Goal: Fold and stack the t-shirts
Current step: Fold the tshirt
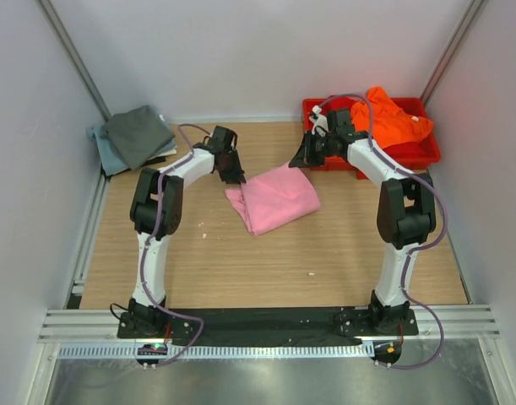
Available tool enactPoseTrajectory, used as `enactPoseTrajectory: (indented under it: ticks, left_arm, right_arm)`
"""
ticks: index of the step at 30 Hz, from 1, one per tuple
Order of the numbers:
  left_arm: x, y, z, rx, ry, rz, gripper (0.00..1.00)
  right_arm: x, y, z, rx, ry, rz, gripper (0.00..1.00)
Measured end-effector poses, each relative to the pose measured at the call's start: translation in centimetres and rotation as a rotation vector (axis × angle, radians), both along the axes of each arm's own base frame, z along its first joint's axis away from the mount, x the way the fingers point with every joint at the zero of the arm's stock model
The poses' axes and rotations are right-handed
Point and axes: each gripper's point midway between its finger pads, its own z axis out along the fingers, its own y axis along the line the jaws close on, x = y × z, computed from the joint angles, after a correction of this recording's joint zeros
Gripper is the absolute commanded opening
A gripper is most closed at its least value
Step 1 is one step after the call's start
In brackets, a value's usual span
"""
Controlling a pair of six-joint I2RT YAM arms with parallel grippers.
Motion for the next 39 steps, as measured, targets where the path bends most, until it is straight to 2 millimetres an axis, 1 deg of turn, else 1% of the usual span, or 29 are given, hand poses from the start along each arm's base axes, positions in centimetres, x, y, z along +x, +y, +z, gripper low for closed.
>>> enactPoseTrajectory:
  ticks: [3, 5, 6, 12, 16, 18, 20, 26, 28, 31, 33, 35, 37, 39]
  left_arm:
    - [-0.1, -0.4, -0.1, -0.009, 0.002, 0.001, 0.17]
    - [-0.2, -0.6, -0.2, -0.012, 0.001, 0.001, 0.04]
    - [-0.3, -0.8, -0.2, -0.013, 0.002, -0.002, 0.00]
    - [-0.7, -1.6, -0.2, -0.013, 0.002, -0.016, 0.00]
    - [-1.6, -1.2, 0.3, 0.005, 0.016, -0.015, 0.00]
    - [-2.2, -0.9, 1.3, 0.019, 0.015, -0.014, 0.00]
    - [-2.5, -0.9, 2.9, 0.026, -0.001, -0.015, 0.00]
    - [-4.2, -1.4, 9.3, 0.032, -0.093, -0.025, 0.00]
    - [-4.9, -1.4, 11.1, 0.040, -0.117, -0.025, 0.00]
    - [-5.8, -1.1, 13.0, 0.047, -0.145, -0.023, 0.00]
    - [-6.4, -0.5, 13.7, 0.061, -0.149, -0.014, 0.00]
    - [-6.7, 0.0, 13.8, 0.079, -0.148, -0.004, 0.00]
    - [-6.8, 0.6, 13.4, 0.101, -0.139, 0.006, 0.00]
    - [-7.0, 1.2, 12.5, 0.122, -0.121, 0.015, 0.00]
  right_arm:
    - [0.0, 0.0, 0.0, 0.002, 0.001, 0.002, 0.01]
    - [-0.1, 0.1, -0.1, 0.005, 0.003, 0.005, 0.01]
    - [-0.1, 0.1, -0.2, 0.005, 0.005, 0.005, 0.01]
    - [-0.1, 0.2, -0.5, 0.010, 0.015, 0.012, 0.01]
    - [-0.2, 0.2, -0.5, 0.011, 0.015, 0.017, 0.02]
    - [-0.2, 0.2, -0.5, 0.010, 0.013, 0.018, 0.01]
    - [-0.2, 0.2, -0.5, 0.009, 0.012, 0.020, 0.02]
    - [-0.4, 0.3, -0.5, 0.011, 0.012, 0.031, 0.01]
    - [-0.5, 0.4, -0.4, 0.015, 0.015, 0.037, 0.01]
    - [-0.6, 0.5, -0.1, 0.022, 0.019, 0.043, 0.01]
    - [-0.4, 0.6, 0.4, 0.030, 0.014, 0.048, 0.01]
    - [0.1, 0.9, 1.0, 0.043, 0.000, 0.054, 0.01]
    - [0.5, 1.2, 1.1, 0.056, -0.002, 0.061, 0.02]
    - [1.0, 1.6, 0.7, 0.071, 0.004, 0.072, 0.02]
